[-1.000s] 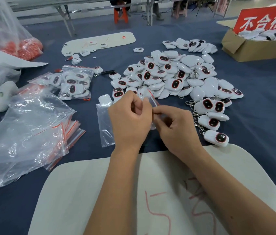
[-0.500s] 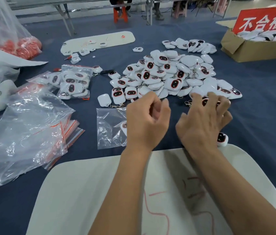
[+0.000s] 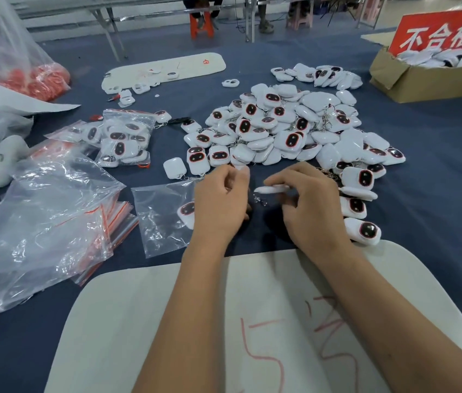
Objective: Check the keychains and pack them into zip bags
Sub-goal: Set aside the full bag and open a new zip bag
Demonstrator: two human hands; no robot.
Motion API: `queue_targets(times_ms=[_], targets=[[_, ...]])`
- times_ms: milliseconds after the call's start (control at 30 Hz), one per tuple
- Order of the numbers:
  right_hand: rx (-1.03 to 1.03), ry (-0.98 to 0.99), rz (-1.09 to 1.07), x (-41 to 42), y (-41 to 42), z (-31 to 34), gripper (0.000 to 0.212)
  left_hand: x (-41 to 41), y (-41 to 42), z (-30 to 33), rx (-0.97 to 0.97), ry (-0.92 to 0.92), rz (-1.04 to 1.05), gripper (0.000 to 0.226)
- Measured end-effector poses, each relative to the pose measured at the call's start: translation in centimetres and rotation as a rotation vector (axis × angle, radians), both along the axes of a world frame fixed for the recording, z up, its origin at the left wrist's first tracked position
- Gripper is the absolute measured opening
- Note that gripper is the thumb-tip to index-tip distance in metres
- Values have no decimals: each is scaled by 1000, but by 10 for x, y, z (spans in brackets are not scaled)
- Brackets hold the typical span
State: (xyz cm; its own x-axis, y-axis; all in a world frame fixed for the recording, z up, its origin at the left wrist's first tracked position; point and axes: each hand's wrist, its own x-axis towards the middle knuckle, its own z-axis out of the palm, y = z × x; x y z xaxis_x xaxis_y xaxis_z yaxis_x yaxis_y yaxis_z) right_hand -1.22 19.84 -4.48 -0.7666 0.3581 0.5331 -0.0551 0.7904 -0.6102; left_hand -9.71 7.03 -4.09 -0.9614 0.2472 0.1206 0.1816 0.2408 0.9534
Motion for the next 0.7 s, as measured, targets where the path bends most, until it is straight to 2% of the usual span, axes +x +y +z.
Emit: queue_targets(times_ms=[100, 167, 333, 367, 500, 600, 700], targets=[[-202, 119, 104, 1, -2, 1, 50, 2, -4, 4, 28, -94, -157, 28], [-317, 145, 161, -1, -2, 0, 53, 2, -5, 7, 118, -179, -232, 22], [-490, 126, 245, -2, 2, -2, 51, 1, -10, 10, 300, -323, -268, 8], [-523, 128, 252, -2, 1, -2, 49, 2, -10, 11, 324, -317, -264, 5], [-673, 146, 239, -1, 1, -2, 40, 0, -10, 9, 329, -155, -190, 20], [-644, 29, 232, -2, 2, -3, 16, 0, -8, 6, 259, -56, -165, 15], [-606, 20, 225, -3, 2, -3, 15, 1, -9, 3, 261, -104, -223, 7]])
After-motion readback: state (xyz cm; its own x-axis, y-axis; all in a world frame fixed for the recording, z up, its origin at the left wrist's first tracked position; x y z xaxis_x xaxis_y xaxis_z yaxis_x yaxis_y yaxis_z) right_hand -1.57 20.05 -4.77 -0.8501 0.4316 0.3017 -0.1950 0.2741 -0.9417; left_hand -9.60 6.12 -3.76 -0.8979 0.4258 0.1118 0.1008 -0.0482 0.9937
